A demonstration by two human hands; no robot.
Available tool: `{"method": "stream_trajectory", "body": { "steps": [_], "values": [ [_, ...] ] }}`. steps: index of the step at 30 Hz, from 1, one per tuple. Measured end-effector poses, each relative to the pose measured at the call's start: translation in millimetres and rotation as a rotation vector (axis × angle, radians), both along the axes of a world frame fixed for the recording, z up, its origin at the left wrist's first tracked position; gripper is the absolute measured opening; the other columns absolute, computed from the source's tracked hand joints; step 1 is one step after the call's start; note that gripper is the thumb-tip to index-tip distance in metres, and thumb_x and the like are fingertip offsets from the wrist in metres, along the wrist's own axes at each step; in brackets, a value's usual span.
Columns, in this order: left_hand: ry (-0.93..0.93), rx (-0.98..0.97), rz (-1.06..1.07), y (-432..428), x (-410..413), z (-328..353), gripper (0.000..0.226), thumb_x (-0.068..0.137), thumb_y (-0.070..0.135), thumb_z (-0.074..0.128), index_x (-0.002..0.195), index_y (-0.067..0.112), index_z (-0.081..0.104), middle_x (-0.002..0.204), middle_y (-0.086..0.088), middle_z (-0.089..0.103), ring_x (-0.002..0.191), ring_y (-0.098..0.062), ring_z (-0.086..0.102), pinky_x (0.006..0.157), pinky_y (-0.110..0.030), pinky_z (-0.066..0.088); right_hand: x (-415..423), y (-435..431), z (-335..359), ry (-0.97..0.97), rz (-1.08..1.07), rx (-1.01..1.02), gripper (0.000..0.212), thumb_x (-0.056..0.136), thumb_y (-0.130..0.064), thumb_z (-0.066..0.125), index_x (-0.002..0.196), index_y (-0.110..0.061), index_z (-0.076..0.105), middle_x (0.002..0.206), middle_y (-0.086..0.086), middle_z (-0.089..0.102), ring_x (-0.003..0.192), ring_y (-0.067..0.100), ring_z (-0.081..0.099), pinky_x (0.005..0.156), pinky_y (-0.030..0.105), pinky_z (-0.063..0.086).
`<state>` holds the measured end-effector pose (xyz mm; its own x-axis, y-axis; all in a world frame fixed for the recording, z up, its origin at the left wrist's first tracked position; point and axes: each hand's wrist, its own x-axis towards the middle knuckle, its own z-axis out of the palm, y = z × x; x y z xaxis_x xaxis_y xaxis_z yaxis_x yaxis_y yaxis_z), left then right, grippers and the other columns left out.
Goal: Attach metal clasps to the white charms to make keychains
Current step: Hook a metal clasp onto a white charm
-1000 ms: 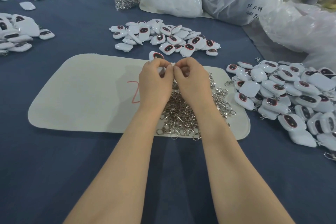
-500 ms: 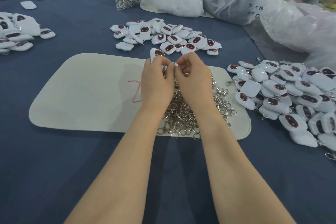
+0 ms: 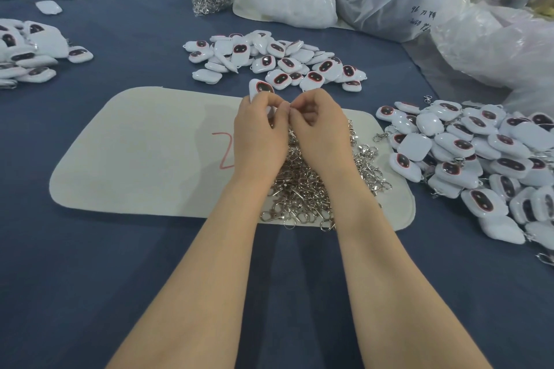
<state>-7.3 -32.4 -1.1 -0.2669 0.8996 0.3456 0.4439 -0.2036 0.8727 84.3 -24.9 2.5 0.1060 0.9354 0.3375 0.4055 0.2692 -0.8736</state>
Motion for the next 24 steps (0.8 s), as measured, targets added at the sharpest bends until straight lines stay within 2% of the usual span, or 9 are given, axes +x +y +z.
{"method": "stream_trajectory", "body": {
  "steps": [4, 6, 10, 16, 21, 24],
  "values": [
    [0.016, -0.034, -0.001, 0.7, 0.3, -2.6, 0.011, 0.094, 0.018, 0.055, 0.099, 0.014, 0.064, 0.108, -0.005, 0.057, 0.082, -0.003, 0.043, 0.067, -0.001, 0.028, -0.3, 0.2, 0.8, -0.02, -0.032, 0.04, 0.014, 0.089, -0.004, 0.058, 0.086, -0.018, 0.054, 0.077, -0.015, 0.057, 0.068, -0.003, 0.053, 0.065, 0.005, 0.042],
    [0.017, -0.054, 0.002, 1.0, -0.1, -3.9, 0.011, 0.093, 0.019, 0.056, 0.099, 0.015, 0.064, 0.109, -0.006, 0.058, 0.078, -0.001, 0.042, 0.067, -0.008, 0.027, -0.9, -0.1, 1.2, -0.044, -0.027, 0.044, 0.014, 0.09, -0.003, 0.056, 0.087, -0.017, 0.054, 0.078, -0.016, 0.056, 0.068, -0.004, 0.053, 0.066, 0.005, 0.041],
    [-0.003, -0.076, -0.004, 1.8, -0.3, -4.1, 0.007, 0.092, 0.021, 0.058, 0.095, 0.018, 0.064, 0.108, -0.004, 0.061, 0.069, 0.009, 0.044, 0.067, -0.011, 0.027, -1.4, -0.9, 1.7, -0.037, -0.02, 0.053, 0.015, 0.091, -0.002, 0.054, 0.089, -0.017, 0.055, 0.081, -0.013, 0.057, 0.071, -0.003, 0.053, 0.068, 0.005, 0.042],
    [-0.031, -0.117, -0.033, 3.3, -0.9, -2.6, 0.006, 0.091, 0.02, 0.058, 0.086, 0.021, 0.059, 0.102, -0.005, 0.065, 0.068, 0.003, 0.05, 0.065, -0.012, 0.031, -2.0, -1.6, 1.7, -0.001, -0.031, 0.06, 0.014, 0.09, -0.002, 0.055, 0.089, -0.016, 0.054, 0.081, -0.015, 0.057, 0.071, -0.003, 0.054, 0.068, 0.005, 0.042],
    [0.016, -0.114, -0.007, 3.5, -1.7, -3.1, 0.007, 0.094, 0.019, 0.054, 0.088, 0.02, 0.058, 0.106, -0.006, 0.062, 0.08, -0.009, 0.05, 0.068, -0.016, 0.031, -2.9, -1.6, -0.3, -0.054, -0.039, 0.042, 0.012, 0.088, -0.004, 0.058, 0.086, -0.016, 0.055, 0.077, -0.012, 0.057, 0.065, -0.004, 0.052, 0.064, 0.007, 0.043],
    [0.042, -0.091, 0.004, 2.7, -1.3, -4.2, 0.007, 0.095, 0.017, 0.053, 0.092, 0.017, 0.06, 0.109, -0.007, 0.06, 0.085, -0.009, 0.048, 0.069, -0.015, 0.029, -2.5, -0.5, -0.4, -0.058, -0.053, 0.034, 0.011, 0.087, -0.005, 0.06, 0.086, -0.015, 0.055, 0.077, -0.012, 0.056, 0.064, -0.004, 0.052, 0.063, 0.006, 0.042]
  ]
}}
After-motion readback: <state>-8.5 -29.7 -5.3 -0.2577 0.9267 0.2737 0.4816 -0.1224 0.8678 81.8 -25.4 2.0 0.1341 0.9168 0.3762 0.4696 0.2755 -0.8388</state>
